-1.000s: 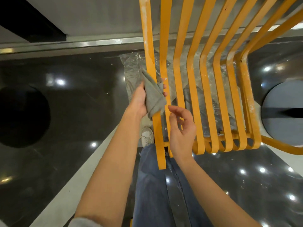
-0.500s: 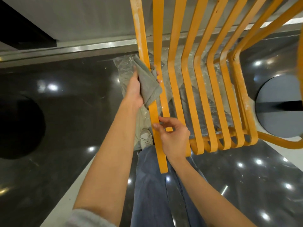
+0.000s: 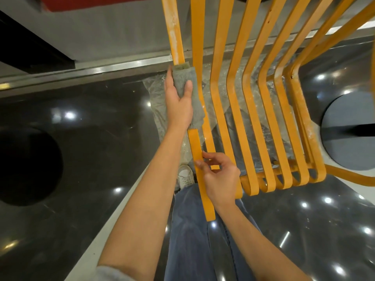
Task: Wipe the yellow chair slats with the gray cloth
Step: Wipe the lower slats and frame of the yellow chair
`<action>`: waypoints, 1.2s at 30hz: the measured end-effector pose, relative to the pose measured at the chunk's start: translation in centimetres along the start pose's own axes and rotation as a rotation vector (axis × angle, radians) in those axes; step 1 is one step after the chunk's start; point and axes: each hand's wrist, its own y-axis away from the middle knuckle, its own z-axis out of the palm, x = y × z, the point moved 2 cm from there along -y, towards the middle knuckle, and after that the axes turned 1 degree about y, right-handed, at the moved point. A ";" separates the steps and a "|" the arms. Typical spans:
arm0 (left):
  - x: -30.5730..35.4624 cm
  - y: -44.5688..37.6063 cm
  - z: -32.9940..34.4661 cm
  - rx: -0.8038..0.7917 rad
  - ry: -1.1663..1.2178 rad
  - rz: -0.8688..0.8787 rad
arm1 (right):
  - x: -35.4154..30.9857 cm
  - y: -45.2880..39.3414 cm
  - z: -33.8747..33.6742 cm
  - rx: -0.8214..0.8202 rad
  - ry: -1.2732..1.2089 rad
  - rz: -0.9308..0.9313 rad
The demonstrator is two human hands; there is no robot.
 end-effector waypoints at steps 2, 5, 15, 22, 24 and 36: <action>-0.7 1.2 0.1 0.035 -0.032 0.069 | 0.0 0.0 0.0 0.006 0.004 -0.003; -2.4 5.1 0.2 0.029 -0.081 0.069 | 0.0 0.1 0.0 0.019 0.004 -0.009; 4.0 -3.2 -0.4 0.123 0.278 -0.137 | -0.2 -0.3 0.3 0.025 0.060 -0.040; 0.2 0.2 -0.7 -0.166 0.605 -0.619 | -0.9 -0.4 0.2 0.005 0.135 0.020; 1.4 -1.4 -0.6 -0.149 0.652 -0.615 | -1.8 -0.7 0.4 -0.029 0.205 0.005; 2.7 -0.1 0.8 0.084 -0.006 -0.042 | -4.0 -2.9 2.1 -0.090 0.285 -0.077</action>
